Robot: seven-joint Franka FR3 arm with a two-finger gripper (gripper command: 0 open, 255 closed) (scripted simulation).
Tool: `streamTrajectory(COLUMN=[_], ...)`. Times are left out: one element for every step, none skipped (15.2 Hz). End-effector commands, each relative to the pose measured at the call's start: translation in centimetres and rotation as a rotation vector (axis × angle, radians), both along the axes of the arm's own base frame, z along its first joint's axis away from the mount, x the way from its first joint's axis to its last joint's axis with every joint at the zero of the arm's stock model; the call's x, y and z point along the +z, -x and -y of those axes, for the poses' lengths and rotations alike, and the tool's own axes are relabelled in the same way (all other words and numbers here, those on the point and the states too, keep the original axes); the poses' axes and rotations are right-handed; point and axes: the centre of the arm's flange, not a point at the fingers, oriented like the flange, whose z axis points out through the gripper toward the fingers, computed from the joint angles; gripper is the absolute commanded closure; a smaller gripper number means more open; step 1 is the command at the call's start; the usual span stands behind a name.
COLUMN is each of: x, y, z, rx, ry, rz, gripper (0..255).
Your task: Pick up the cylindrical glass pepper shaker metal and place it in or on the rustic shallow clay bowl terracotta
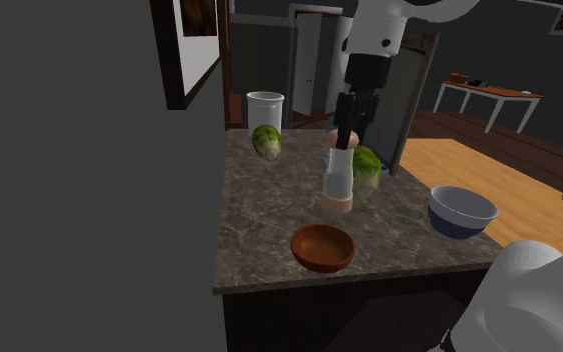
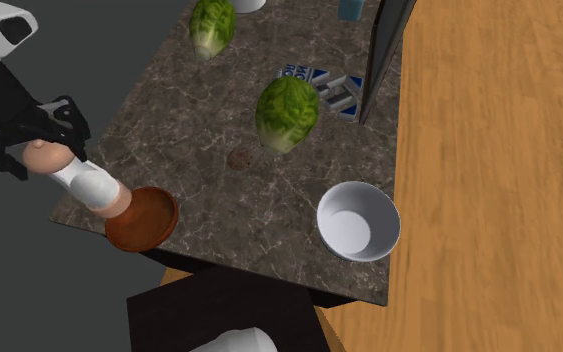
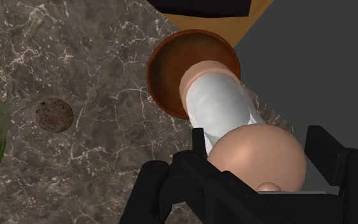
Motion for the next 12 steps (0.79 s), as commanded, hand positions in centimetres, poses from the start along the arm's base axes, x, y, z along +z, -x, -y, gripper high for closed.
streamTrajectory(x=[-1.0, -1.6, -2.1, -2.6, -3.1, -3.7, -4.2, -4.7, -5.3, -5.8, -6.3, -6.8], y=[0.0, 0.0, 0.0, 0.0, 0.0, 0.0, 0.0, 0.0, 0.0, 0.0, 0.0, 0.0], z=[0.0, 0.0, 0.0, 0.0, 0.0, 0.0, 0.0, 0.0, 0.0, 0.0, 0.0, 0.0], rx=[0.0, 0.0, 0.0, 0.0, 0.0, 0.0, 0.0, 0.0, 0.0, 0.0, 0.0, 0.0], ry=[0.0, 0.0, 0.0, 0.0, 0.0, 0.0, 0.0, 0.0, 0.0, 0.0, 0.0, 0.0], rz=[0.0, 0.0, 0.0, 0.0, 0.0, 0.0, 0.0, 0.0, 0.0, 0.0, 0.0, 0.0], gripper=[255, 255, 255, 255, 255, 255, 255, 255, 255, 255, 255, 255])
